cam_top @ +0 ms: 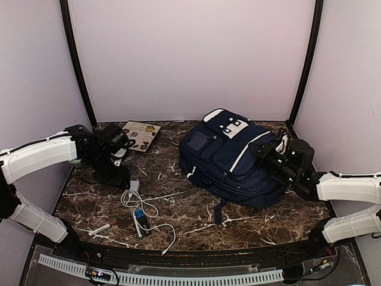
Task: Pack the student bag
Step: Pick up the pen at the corner of the board.
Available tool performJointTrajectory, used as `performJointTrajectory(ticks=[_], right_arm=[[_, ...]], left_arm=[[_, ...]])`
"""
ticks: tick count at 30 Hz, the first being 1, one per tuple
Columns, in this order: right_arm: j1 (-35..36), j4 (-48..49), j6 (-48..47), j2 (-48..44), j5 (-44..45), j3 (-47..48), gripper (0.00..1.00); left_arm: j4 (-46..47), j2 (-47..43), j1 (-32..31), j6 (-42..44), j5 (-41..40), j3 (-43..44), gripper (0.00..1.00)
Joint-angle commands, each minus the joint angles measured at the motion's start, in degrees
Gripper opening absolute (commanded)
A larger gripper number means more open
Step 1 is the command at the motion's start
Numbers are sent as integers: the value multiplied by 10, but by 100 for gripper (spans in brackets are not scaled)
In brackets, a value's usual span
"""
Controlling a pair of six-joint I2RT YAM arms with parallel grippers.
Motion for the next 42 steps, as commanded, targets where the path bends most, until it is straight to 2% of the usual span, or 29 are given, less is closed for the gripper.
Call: performJointTrajectory(ticks=[1,5,10,13,15,17,22,27,29,32,34,38,42], right_arm=[[-16,88,-10,19,-85,-19,5],[-30,122,4,22,-115,-41,6],[-41,137,9,14,-128,-65,5],[-48,141,10,6,-128,-75,6],[-51,143,12,4,-132,-76,6],[-52,140,11,0,-138,-75,6],[-53,132,9,-9,-134,-78,6],[-53,131,12,-11,-134,-84,5],[-54,131,13,-10,-134,-85,5],[-54,128,15,-13,-129,-85,5],[-54,126,15,-15,-126,-83,5],[-54,121,16,-16,-126,-81,5],[-54,112,17,-25,-122,-81,5]], left_arm=[[-186,1,1,-115,14,-64,65],[-238,19,1,-117,31,-105,65],[-256,39,-11,-98,52,-119,67],[-221,60,-12,-73,52,-127,68],[-189,88,-14,-67,54,-127,77],[-166,122,-26,-59,50,-127,79],[-122,203,-46,-29,47,-143,79],[-95,245,-46,-25,25,-128,78],[-69,251,-47,-18,46,-135,69],[-32,247,-48,-9,90,-143,37],[-22,242,-49,-8,91,-140,23],[3,235,-49,-6,81,-117,12],[51,222,-50,-14,110,-99,6]])
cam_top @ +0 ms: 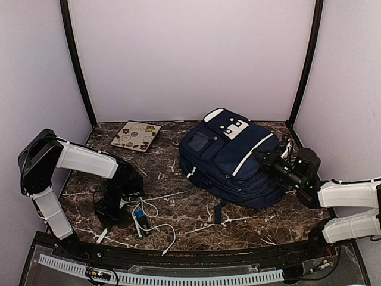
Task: Pack the student bag
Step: Pick up the pen at the corner of the board, then pass from the left arm to the right
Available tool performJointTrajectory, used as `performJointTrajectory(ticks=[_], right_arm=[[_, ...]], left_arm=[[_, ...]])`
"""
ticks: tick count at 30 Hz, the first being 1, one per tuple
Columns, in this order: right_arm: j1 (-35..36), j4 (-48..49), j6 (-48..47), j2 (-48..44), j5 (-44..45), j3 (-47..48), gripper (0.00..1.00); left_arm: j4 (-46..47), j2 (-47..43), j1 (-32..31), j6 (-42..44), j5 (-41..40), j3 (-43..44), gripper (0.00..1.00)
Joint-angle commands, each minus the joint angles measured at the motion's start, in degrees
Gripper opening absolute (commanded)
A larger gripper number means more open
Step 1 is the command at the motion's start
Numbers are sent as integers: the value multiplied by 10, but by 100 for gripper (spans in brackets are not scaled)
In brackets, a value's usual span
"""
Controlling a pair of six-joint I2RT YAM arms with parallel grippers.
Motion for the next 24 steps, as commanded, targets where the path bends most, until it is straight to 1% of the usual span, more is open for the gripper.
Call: performJointTrajectory(ticks=[1,3,4,6,8,9,13,14,16,20,24], right_arm=[[0,6,3,-22,-15,-2,5],[0,-4,0,-31,-10,-2,4],[0,-8,-2,-35,-7,-2,4],[0,-11,-3,-43,-2,-2,4],[-1,-14,-4,-49,2,-3,4],[0,-17,-5,-51,3,-3,4],[-1,-19,-5,-53,2,-1,4],[-1,-19,-5,-54,0,0,4],[-1,-19,-5,-54,-1,1,4],[-1,-22,-5,-57,0,2,4],[-1,-26,-8,-56,2,5,4]], left_arm=[[196,-9,-2,1,54,25,5],[228,-23,-3,-15,69,23,8],[248,-33,-2,-30,69,17,11],[285,-42,-2,-58,60,-9,15],[285,-40,-1,-81,53,-23,18],[280,-40,-2,-88,55,-28,21],[242,-58,-7,-91,56,-32,40],[229,-63,-7,-90,51,-34,43],[203,-66,-7,-88,42,-42,44],[165,-82,-16,-90,49,-51,41],[136,-96,-19,-90,38,-62,41]])
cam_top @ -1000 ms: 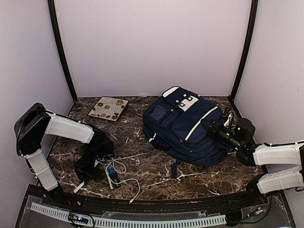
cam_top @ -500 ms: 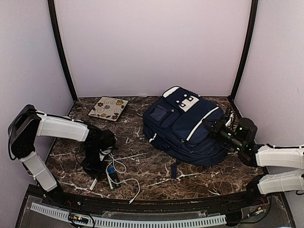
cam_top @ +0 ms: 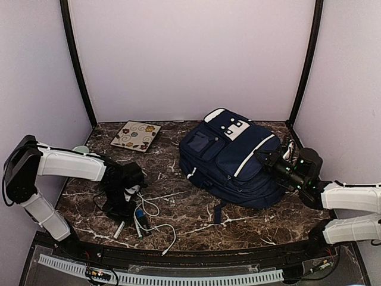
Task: Pack the student bag
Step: Pass from the left arm to the right
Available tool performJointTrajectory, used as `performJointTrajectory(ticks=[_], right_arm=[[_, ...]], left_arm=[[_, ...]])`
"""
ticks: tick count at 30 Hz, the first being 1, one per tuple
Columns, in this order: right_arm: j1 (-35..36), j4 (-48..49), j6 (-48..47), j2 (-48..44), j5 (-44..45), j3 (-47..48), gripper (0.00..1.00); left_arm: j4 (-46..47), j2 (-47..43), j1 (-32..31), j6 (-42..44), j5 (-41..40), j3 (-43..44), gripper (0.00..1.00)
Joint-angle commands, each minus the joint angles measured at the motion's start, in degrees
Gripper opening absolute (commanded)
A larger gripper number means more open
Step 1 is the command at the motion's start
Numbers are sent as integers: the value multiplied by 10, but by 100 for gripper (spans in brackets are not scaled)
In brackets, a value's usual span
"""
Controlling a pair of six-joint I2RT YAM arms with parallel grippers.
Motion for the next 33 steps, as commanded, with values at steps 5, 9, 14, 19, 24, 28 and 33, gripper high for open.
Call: performJointTrajectory(ticks=[5,9,14,19,24,28,33], right_arm=[[-1,26,-6,-13,-9,5,4],[-1,15,-10,-22,-3,5,4],[-1,24,-12,-18,3,5,3],[-1,18,-18,-13,-1,12,3],[-2,9,-22,-20,4,10,3],[-3,8,-23,-24,8,10,3],[-4,4,-26,-26,7,12,3]], left_arm=[[-2,19,-9,0,6,-62,36],[-36,-8,-19,-1,9,-64,35],[-56,-44,-19,-3,-29,-65,36],[13,-43,-21,-8,-30,-60,39],[20,-34,-22,-6,-31,-64,16],[8,-34,-23,-11,-25,-66,0],[-29,-53,-23,-17,-19,-46,0]])
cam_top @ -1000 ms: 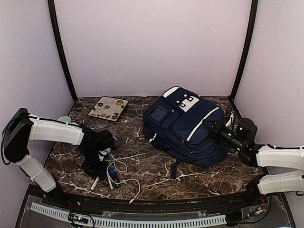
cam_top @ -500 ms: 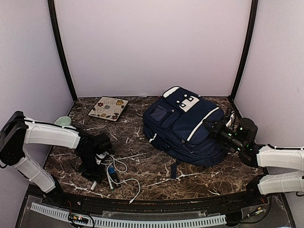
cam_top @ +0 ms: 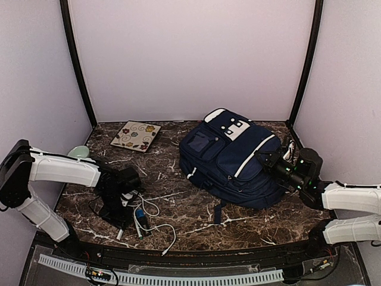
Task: Pack the student bag
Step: Pass from the left arm to the right
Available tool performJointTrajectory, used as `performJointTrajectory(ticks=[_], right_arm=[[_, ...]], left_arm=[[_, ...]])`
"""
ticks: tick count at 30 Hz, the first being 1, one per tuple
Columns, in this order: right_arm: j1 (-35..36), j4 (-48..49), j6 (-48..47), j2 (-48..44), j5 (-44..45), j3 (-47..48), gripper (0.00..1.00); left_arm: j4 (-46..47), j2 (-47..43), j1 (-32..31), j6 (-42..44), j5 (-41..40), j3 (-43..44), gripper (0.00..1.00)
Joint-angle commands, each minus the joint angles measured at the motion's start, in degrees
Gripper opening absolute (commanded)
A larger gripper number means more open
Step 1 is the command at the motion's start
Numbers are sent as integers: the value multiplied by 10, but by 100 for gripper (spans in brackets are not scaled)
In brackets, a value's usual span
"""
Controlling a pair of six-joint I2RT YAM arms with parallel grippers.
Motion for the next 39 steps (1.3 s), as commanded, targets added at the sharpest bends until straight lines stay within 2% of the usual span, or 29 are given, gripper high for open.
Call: performJointTrajectory(ticks=[1,7,14,20,27,29,31,35,36,39], right_arm=[[-5,22,-11,-17,-3,13,3],[-6,17,-13,-16,1,13,3],[-12,-9,-18,-26,2,17,3],[-16,-27,-12,-33,-3,51,1],[-17,-69,-12,-13,-23,76,4],[-17,-110,-21,-21,-16,73,16],[-17,-190,-42,-39,3,71,37],[-17,-389,-99,-128,108,85,70],[-17,-433,-128,-156,134,97,74],[-17,-553,-207,-222,172,156,76]], left_arm=[[-53,-13,0,-11,-29,9,0],[-92,-55,1,-23,-141,76,0],[-95,-83,1,-15,-176,117,0],[29,-97,-43,68,-95,194,0],[180,6,-102,160,-30,313,0],[243,30,-105,173,7,327,0],[296,49,-108,182,42,339,0],[377,80,-119,206,80,361,0],[386,89,-122,212,89,369,0],[403,114,-126,225,106,392,0]])
